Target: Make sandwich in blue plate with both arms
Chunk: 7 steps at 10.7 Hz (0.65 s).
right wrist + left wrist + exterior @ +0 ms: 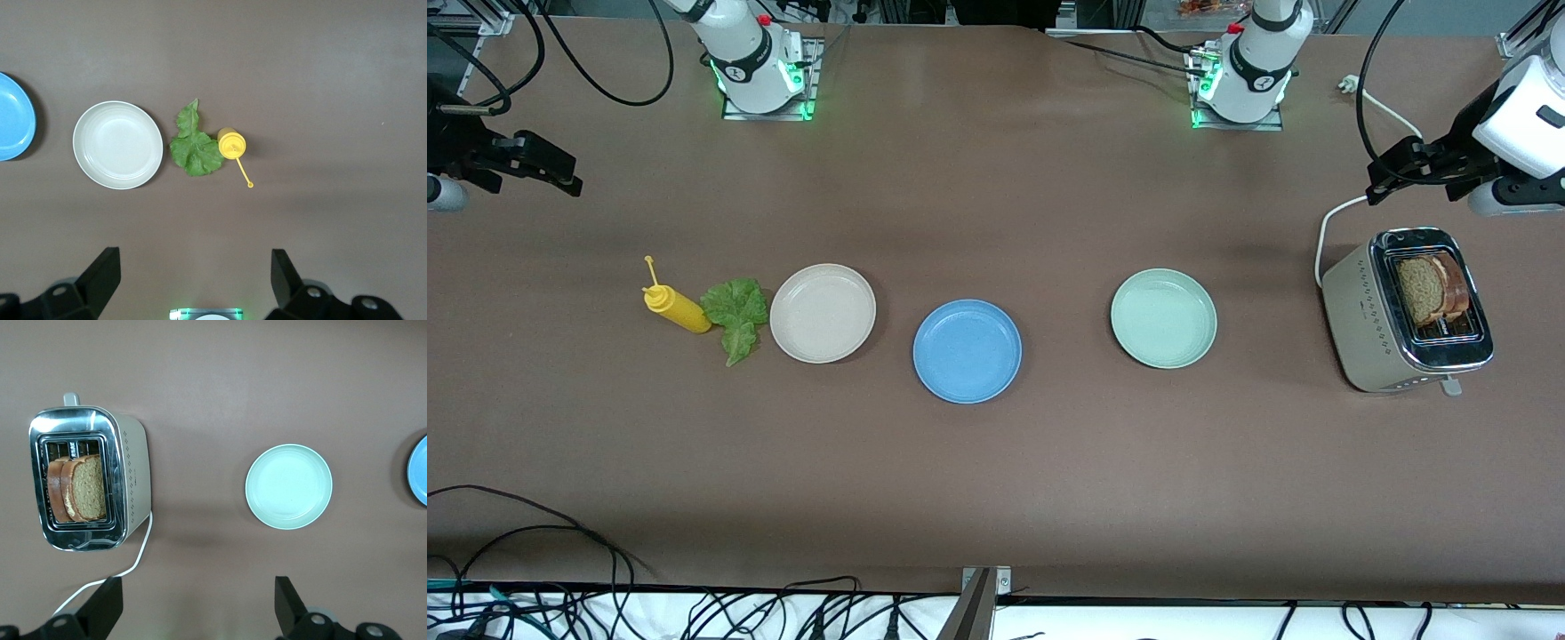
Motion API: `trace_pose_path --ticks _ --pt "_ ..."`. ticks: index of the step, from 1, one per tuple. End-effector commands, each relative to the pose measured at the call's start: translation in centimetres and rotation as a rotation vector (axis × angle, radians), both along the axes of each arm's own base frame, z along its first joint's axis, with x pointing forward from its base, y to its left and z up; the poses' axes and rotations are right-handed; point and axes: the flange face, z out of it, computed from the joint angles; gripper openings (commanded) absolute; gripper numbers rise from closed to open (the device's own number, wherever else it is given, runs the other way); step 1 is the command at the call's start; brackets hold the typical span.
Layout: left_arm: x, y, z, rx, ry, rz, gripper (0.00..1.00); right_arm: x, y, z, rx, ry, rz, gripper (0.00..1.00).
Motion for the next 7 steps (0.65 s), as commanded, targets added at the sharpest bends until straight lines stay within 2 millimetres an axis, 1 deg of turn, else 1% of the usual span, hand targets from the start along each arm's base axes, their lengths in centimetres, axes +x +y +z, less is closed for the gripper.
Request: trace_pose_path --ticks 1,7 --pt "0.97 0.09 0.82 0.016 -0.02 0.004 1.0 0.03 0.23 0.52 0.026 -0.021 0.015 1.0" --pt "0.93 -0.14 0.98 0.018 -0.025 0.001 1.0 -0.22 0.09 0.68 0.029 -0.015 -0.001 1.0"
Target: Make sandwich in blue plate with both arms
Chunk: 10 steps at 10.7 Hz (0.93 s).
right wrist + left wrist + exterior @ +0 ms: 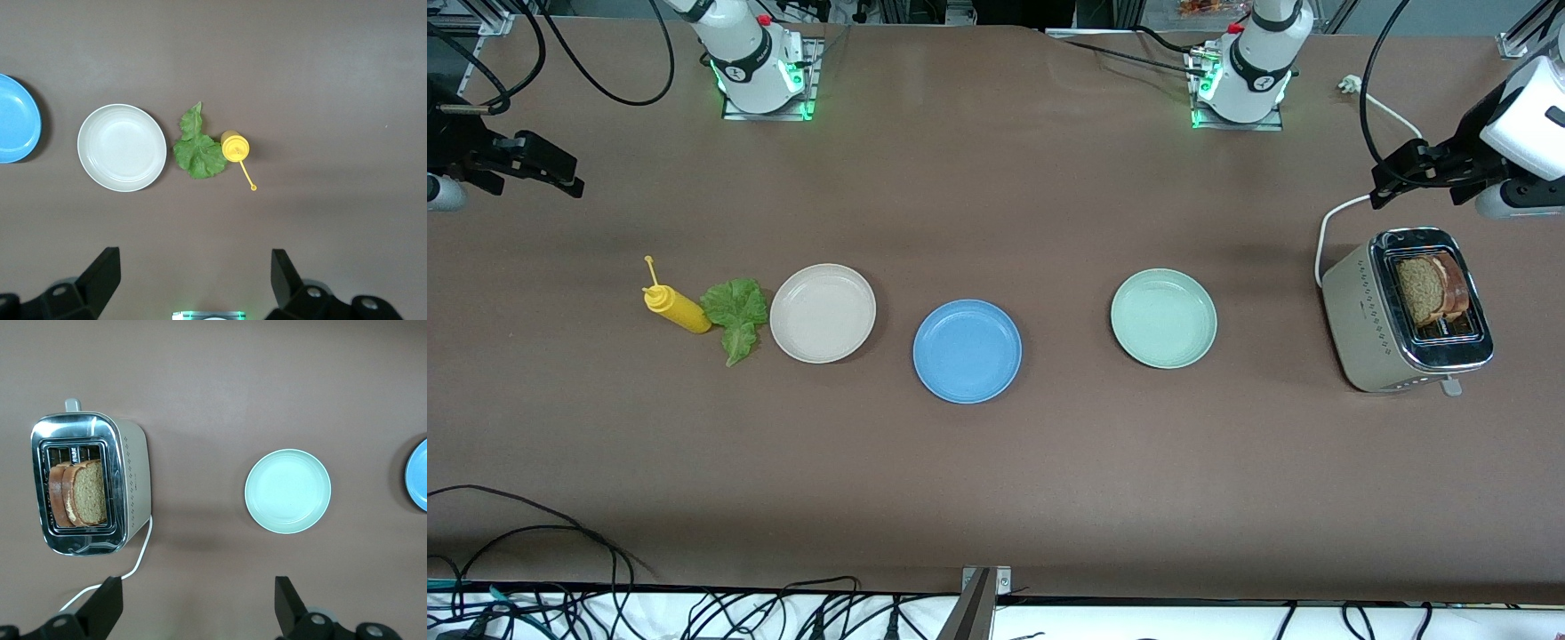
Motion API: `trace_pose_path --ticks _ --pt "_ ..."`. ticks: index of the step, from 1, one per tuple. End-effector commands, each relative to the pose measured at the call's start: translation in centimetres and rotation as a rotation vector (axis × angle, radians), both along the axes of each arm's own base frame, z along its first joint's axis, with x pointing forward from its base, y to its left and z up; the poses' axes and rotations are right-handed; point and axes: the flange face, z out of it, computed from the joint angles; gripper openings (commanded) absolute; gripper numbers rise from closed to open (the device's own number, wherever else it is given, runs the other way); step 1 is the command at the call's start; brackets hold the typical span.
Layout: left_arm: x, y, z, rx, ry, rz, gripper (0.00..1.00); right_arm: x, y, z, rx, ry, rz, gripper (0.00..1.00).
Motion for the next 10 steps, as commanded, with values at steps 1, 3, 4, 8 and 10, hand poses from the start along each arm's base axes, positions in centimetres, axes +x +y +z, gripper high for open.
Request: trace_pose_path --ticks 1,3,4,8,10 --pt "0.44 -0.3 0.66 0.018 -0.015 -0.002 1.0 -0.3 0.18 0.57 0.016 -0.006 0.002 1.0" --pt "0.41 -0.55 0.66 0.018 -0.015 -0.006 1.0 0.02 -0.42 0.41 0.02 -0.013 -0.01 1.0" --pt "0.42 -0.89 0.76 0.017 -0.019 -0.012 1.0 0.29 -0.28 -0.08 0.016 -0.004 -0.01 1.0" --pt "0.47 -0.89 0.67 0.017 -0.018 -0.014 1.0 0.47 -0.26 -0.42 0.015 0.002 -0.013 1.0" --pt "0.47 -0.89 0.67 0.017 -0.018 -0.014 1.0 0.48 -0.26 -0.35 0.016 0.0 -0.012 1.0"
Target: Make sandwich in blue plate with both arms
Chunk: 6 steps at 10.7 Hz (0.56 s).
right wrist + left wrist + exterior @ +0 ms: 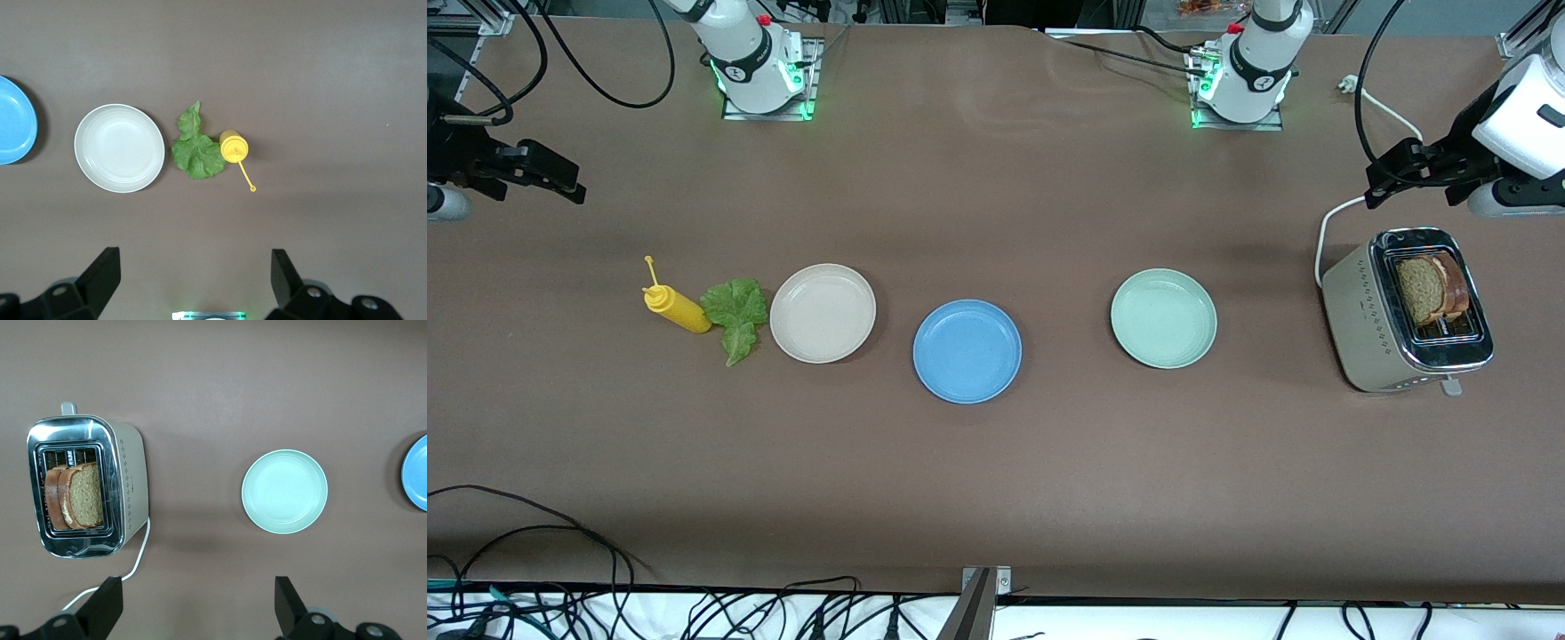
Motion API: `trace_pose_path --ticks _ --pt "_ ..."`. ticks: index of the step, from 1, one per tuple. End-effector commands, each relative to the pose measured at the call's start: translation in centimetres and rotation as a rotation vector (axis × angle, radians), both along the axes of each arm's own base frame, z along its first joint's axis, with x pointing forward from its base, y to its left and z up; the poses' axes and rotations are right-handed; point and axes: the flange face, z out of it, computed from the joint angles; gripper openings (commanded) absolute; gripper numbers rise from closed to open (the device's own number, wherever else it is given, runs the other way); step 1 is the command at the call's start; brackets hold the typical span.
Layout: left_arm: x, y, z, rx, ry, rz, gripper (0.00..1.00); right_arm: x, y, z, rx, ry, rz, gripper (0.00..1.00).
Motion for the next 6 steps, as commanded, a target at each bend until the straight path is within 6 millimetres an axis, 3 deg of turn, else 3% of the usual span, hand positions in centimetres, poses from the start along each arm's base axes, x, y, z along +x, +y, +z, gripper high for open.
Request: trace_pose_path --ticks 1,6 --pt "0.41 -0.22 0.52 0.017 -0.013 -0.002 1.0 -0.08 -0.13 0.5 0.015 -0.01 -0.007 1.0" --pt "0.37 -0.87 0.53 0.019 -0.015 -0.012 1.0 -0.12 -0.46 1.24 0.015 -0.02 -0.012 1.0"
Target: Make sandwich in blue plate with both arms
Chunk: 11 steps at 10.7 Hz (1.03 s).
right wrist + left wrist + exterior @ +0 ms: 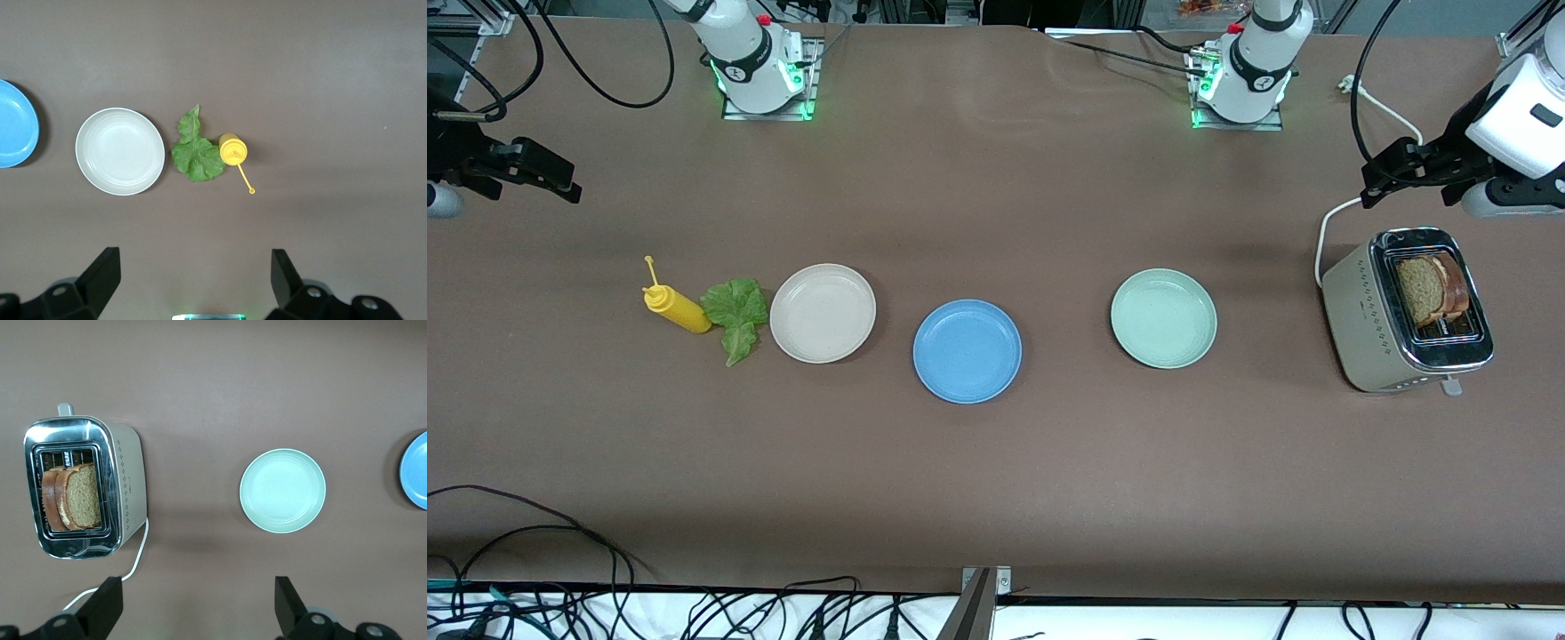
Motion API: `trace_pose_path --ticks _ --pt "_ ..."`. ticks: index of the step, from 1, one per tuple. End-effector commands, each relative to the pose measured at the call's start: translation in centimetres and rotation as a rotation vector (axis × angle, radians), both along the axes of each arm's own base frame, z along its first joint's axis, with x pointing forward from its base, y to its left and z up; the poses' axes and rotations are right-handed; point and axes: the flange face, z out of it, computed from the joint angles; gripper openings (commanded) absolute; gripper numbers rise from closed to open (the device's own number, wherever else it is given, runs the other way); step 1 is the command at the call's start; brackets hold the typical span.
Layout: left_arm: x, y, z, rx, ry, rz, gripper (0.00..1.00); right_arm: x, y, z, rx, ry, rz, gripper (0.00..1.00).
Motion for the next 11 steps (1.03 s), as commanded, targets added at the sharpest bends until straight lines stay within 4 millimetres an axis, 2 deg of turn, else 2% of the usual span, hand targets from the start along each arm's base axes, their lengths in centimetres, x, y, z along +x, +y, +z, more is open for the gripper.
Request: trace_pose_path --ticks 1,11 --pt "0.4 -0.28 0.55 0.019 -0.015 -0.001 1.0 -0.11 -0.32 0.79 0.015 -0.009 -0.009 1.0" --pt "0.41 0.27 0.64 0.044 -0.019 0.001 1.0 -0.12 -0.48 0.78 0.015 -0.008 -0.005 1.0"
